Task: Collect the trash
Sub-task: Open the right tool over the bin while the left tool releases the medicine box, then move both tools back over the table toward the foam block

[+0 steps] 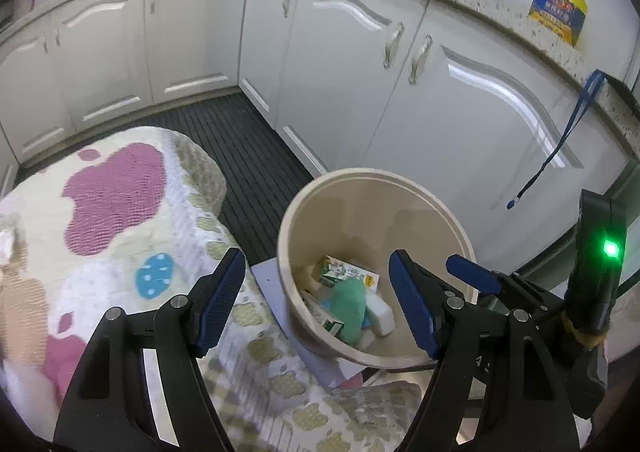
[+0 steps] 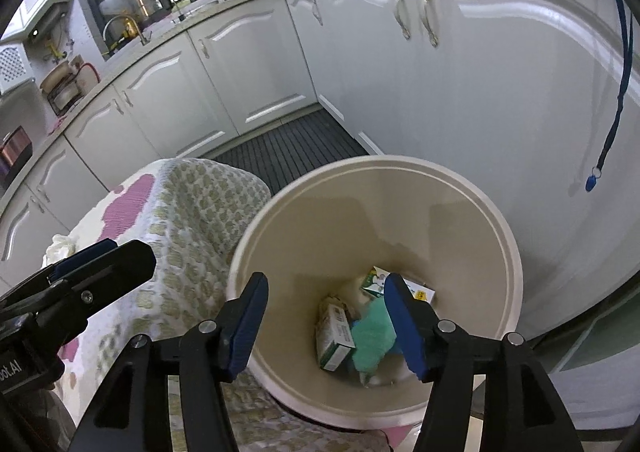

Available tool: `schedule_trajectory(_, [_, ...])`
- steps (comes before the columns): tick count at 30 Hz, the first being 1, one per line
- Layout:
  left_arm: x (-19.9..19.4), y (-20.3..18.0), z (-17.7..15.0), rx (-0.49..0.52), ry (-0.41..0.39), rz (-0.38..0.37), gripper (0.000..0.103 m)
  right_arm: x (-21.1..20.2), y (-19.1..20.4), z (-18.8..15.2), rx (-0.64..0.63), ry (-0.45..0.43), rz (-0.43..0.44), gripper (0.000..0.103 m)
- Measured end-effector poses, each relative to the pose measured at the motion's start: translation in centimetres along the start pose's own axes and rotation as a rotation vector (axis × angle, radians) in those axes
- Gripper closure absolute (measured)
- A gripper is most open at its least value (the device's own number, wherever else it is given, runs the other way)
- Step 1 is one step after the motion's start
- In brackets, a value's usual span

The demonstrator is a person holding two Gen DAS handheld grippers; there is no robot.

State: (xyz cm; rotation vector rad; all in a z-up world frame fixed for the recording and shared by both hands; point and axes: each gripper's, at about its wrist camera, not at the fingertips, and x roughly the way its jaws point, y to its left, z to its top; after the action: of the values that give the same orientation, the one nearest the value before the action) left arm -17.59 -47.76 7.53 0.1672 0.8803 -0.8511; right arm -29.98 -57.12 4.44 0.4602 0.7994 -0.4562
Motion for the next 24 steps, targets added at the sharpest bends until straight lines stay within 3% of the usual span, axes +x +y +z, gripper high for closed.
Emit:
schedule_trajectory(12, [-5.6, 2.1, -1.3, -0.023, -0.092, 0.073, 0.029, -2.8, 3.7, 0.1, -0.044, -0.045, 0.026, 0.038])
schedule_trajectory(24, [-12.1, 6.0, -4.0, -0.046, -0.167, 0.170, 0.029, -4.9, 10.1, -0.6, -0.135, -0.067, 0.101, 0.036])
